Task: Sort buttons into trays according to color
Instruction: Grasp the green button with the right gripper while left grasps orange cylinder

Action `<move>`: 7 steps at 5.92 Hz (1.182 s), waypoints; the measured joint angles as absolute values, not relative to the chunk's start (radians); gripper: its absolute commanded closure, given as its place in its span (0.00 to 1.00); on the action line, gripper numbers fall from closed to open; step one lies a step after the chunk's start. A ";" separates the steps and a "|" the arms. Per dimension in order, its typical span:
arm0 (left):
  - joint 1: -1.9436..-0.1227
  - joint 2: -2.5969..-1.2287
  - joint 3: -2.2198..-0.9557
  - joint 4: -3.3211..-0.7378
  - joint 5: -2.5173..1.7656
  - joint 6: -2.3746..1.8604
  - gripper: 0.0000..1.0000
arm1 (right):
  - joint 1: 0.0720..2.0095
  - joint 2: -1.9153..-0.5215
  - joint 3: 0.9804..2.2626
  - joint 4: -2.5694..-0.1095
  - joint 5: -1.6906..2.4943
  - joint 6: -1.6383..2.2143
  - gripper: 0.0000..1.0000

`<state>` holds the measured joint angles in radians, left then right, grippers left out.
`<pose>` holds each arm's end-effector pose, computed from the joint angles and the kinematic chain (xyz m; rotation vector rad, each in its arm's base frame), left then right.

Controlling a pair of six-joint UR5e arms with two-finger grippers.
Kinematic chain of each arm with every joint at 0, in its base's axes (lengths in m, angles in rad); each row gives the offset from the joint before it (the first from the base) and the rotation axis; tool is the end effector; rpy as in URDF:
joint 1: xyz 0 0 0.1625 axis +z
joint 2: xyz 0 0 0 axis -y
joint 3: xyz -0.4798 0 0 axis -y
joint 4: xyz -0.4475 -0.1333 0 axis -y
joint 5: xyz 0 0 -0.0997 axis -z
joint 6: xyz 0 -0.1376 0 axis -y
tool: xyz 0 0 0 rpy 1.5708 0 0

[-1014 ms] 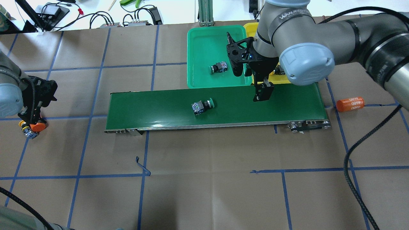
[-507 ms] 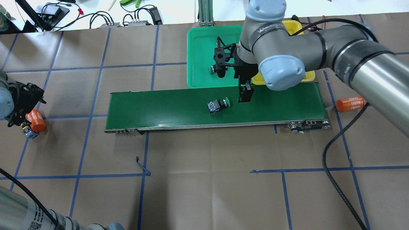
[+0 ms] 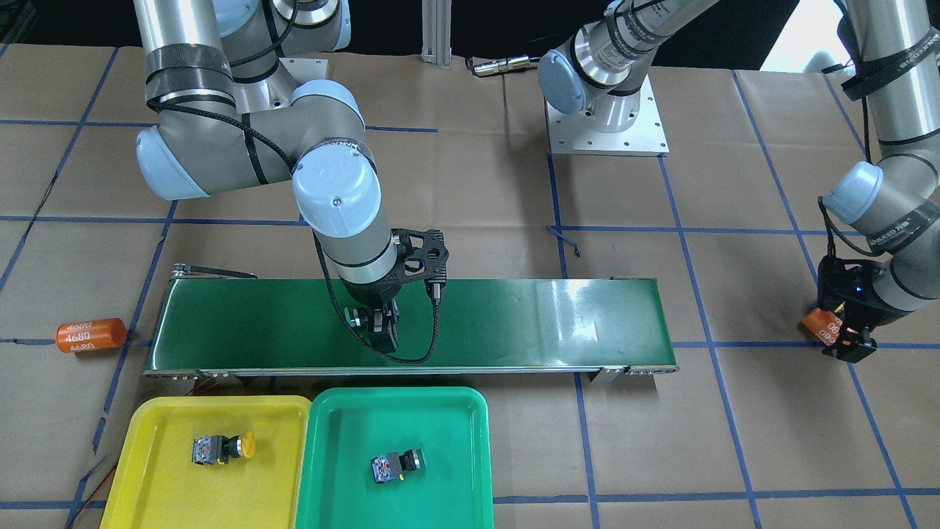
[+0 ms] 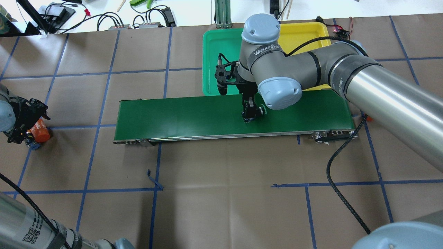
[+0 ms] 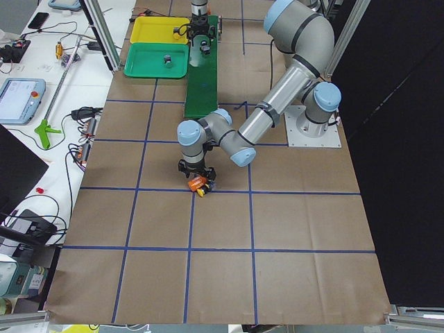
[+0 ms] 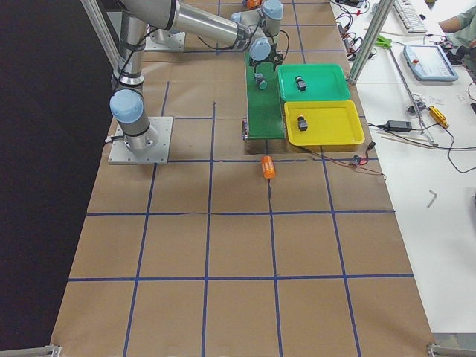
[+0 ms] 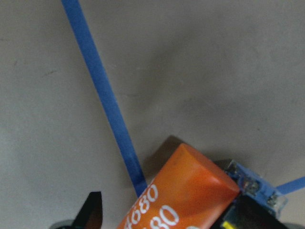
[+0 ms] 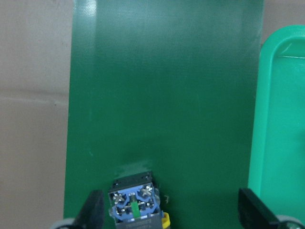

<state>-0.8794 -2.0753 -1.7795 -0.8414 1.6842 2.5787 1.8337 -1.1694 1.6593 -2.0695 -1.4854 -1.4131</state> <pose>0.3379 -0.5929 0.1547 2.5316 1.8366 0.1788 0.3176 -0.6221 0.2574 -2.2850 2.0557 -0.0828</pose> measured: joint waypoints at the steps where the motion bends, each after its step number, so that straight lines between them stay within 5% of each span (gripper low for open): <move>1: -0.876 -2.078 -1.790 -0.840 1.685 2.579 0.01 | 1.812 -1.173 1.689 -2.071 -1.518 -1.458 0.00; 2: -0.873 -2.087 -1.795 -0.837 1.685 2.577 0.01 | 1.776 -1.181 1.729 -2.083 -1.552 -1.495 0.00; 3: -0.872 -2.098 -1.793 -0.835 1.685 2.575 0.01 | 1.737 -1.193 1.760 -2.095 -1.566 -1.529 0.18; 4: -0.872 -2.108 -1.787 -0.834 1.682 2.573 0.01 | 1.712 -1.206 1.781 -2.100 -1.571 -1.553 0.58; 5: -0.872 -2.115 -1.780 -0.835 1.674 2.572 0.03 | 1.700 -1.213 1.790 -2.102 -1.587 -1.562 0.80; 6: -0.873 -2.117 -1.776 -0.837 1.657 2.571 0.08 | 1.693 -1.220 1.792 -2.102 -1.619 -1.569 0.92; 7: -0.873 -2.118 -1.775 -0.841 1.641 2.569 0.29 | 1.684 -1.229 1.793 -2.101 -1.642 -1.578 0.95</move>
